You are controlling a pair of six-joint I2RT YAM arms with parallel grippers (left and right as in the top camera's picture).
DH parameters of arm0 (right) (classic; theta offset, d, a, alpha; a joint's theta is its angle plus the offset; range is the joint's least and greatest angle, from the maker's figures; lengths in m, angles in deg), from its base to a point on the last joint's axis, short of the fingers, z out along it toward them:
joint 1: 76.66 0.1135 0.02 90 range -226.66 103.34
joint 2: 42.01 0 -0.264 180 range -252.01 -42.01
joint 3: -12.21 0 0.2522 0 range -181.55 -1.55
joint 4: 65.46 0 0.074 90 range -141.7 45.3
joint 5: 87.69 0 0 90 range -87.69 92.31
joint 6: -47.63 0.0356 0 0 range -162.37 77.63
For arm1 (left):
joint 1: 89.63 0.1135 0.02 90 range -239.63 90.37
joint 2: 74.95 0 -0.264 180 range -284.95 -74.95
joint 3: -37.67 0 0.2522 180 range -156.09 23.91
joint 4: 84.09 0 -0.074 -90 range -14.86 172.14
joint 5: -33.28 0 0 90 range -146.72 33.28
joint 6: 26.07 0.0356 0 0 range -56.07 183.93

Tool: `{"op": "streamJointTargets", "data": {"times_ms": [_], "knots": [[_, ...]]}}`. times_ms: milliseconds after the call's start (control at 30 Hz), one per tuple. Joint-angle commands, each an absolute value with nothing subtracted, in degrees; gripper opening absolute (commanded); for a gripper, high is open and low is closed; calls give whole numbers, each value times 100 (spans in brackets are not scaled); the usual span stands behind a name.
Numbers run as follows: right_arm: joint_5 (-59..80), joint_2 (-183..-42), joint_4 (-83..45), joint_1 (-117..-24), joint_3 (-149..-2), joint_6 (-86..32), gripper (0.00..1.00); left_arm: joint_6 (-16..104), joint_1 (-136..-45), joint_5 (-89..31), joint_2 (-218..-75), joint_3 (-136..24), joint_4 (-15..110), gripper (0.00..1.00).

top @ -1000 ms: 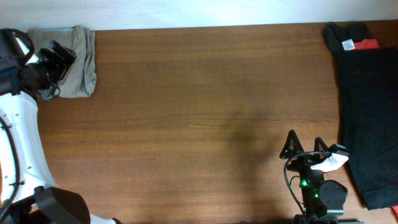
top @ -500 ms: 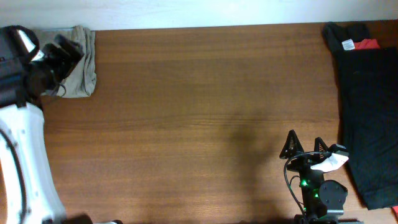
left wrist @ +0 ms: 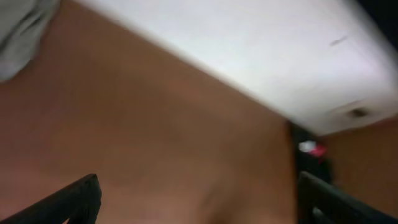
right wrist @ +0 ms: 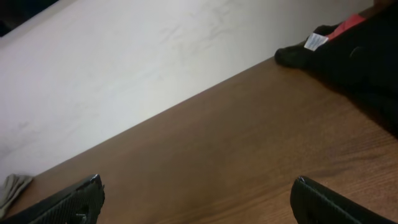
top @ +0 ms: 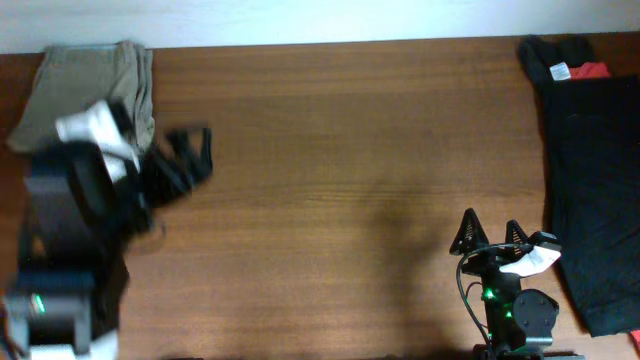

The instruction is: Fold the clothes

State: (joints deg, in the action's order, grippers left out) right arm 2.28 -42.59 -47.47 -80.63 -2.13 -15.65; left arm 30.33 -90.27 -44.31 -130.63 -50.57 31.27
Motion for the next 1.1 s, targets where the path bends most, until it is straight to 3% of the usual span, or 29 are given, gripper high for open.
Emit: {"op": "streamJointTargets", "data": {"times_ms": [0,267,567,800,1067], "knots": [[180,-4220,-4702,-8026,-187,-1600,99,3081,-9036,-5561,-11681,-3435,3431,99],[180,-4220,-4702,-8026,-187,-1600,99,3087,-9038,-5911,-8831,-58,5588,99],[178,-4220,-4702,-8026,-187,-1600,99,4436,-9038,-5756,-7815,1916,8036,99],[180,-4220,-4702,-8026,-187,-1600,99,5282,-9034,-5957,-7522,2340,8364,99],[180,-4220,-4702,-8026,-187,-1600,99,6272,-9021,-5957,-7522,2340,7757,99]]}}
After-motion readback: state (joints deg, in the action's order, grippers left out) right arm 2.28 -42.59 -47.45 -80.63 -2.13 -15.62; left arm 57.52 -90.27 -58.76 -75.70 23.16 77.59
